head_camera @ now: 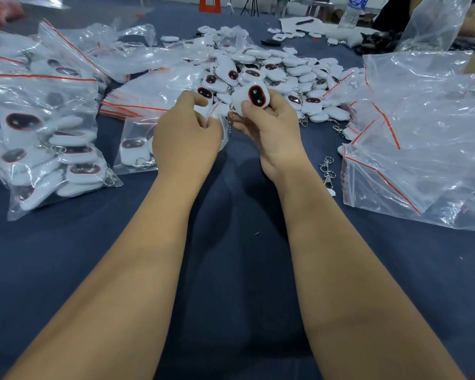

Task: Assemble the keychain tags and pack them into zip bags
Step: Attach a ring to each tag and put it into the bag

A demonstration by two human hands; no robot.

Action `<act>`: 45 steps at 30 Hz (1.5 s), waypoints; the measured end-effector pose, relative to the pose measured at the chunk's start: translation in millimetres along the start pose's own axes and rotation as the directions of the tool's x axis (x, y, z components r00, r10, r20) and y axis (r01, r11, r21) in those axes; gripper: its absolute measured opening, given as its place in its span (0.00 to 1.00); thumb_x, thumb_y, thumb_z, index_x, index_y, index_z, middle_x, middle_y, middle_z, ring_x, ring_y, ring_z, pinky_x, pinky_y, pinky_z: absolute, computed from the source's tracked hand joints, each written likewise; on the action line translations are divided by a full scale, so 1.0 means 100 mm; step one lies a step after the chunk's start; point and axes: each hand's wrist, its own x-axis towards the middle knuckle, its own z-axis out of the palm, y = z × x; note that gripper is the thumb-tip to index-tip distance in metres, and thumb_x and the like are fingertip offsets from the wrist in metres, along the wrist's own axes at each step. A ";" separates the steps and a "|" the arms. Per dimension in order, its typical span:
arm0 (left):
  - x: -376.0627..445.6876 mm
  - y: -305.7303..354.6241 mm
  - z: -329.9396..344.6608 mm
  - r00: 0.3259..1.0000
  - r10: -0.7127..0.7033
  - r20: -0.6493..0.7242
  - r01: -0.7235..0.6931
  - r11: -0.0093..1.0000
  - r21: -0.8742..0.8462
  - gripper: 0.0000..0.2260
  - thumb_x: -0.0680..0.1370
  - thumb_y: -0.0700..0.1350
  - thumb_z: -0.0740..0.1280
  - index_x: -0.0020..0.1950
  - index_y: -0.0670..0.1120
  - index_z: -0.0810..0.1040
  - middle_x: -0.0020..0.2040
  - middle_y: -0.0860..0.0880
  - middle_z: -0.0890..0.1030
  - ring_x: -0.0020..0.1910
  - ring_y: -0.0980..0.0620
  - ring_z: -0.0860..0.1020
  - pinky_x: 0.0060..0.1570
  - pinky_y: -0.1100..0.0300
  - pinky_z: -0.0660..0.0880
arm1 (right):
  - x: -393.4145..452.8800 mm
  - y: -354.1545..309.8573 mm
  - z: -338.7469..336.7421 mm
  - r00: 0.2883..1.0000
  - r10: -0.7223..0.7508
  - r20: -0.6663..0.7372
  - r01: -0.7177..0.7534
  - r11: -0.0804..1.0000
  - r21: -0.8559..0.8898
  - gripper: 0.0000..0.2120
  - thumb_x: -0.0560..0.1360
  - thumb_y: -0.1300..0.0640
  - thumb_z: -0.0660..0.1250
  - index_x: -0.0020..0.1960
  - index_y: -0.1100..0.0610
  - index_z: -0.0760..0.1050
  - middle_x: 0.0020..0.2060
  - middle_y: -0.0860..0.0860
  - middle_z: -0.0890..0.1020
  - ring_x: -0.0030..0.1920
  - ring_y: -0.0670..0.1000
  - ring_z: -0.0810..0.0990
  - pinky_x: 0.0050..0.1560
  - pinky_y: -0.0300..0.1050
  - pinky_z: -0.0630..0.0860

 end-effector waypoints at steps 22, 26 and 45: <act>-0.03 0.14 -0.11 0.998 -0.055 0.028 0.061 0.810 -0.584 0.17 0.79 0.49 0.56 0.57 0.52 0.83 0.41 0.47 0.85 0.38 0.58 0.75 0.40 0.63 0.72 | -0.04 0.08 0.06 0.998 0.054 0.041 -0.020 0.817 -0.576 0.11 0.77 0.56 0.67 0.40 0.61 0.71 0.35 0.51 0.71 0.36 0.47 0.68 0.39 0.43 0.67; -0.02 0.18 -0.17 0.989 -0.127 -0.069 0.059 0.792 -0.608 0.15 0.78 0.48 0.54 0.50 0.52 0.81 0.40 0.47 0.84 0.39 0.55 0.73 0.40 0.65 0.69 | -0.03 0.09 0.09 0.991 0.080 0.106 0.008 0.762 -0.648 0.14 0.79 0.59 0.58 0.44 0.70 0.73 0.36 0.54 0.74 0.37 0.50 0.71 0.43 0.46 0.68; -0.17 0.27 0.16 0.981 0.182 0.062 -0.168 0.968 -0.188 0.15 0.74 0.35 0.56 0.55 0.44 0.77 0.55 0.49 0.73 0.57 0.51 0.72 0.57 0.62 0.68 | -0.07 0.08 0.07 0.995 0.035 0.093 0.029 0.794 -0.607 0.11 0.74 0.66 0.63 0.38 0.56 0.80 0.30 0.45 0.80 0.33 0.41 0.76 0.37 0.36 0.73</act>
